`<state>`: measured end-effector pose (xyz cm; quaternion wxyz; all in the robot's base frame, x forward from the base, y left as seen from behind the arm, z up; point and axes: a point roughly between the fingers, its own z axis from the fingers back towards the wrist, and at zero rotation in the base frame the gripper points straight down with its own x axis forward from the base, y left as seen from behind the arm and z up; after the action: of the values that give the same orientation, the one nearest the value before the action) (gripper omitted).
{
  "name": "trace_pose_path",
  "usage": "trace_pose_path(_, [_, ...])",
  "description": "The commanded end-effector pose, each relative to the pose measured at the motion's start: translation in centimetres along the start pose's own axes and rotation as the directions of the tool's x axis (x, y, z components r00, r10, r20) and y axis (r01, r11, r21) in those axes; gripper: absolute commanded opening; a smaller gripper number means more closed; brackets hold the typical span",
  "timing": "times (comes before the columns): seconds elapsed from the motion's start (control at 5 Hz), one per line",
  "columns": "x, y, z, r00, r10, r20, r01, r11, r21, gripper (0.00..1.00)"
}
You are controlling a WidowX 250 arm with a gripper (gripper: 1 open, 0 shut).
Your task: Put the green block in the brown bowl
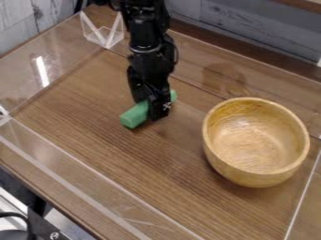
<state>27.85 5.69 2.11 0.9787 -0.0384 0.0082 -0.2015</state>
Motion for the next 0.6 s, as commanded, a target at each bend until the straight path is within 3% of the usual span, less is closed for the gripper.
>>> trace_pose_path(0.0, [0.6, 0.2, 1.1, 0.999, -0.010, 0.031, 0.009, 1.000, 0.019, 0.00])
trace_pose_path(0.4, [0.5, 0.1, 2.3, 1.000, 0.005, 0.023, -0.005, 1.000, 0.020, 0.00])
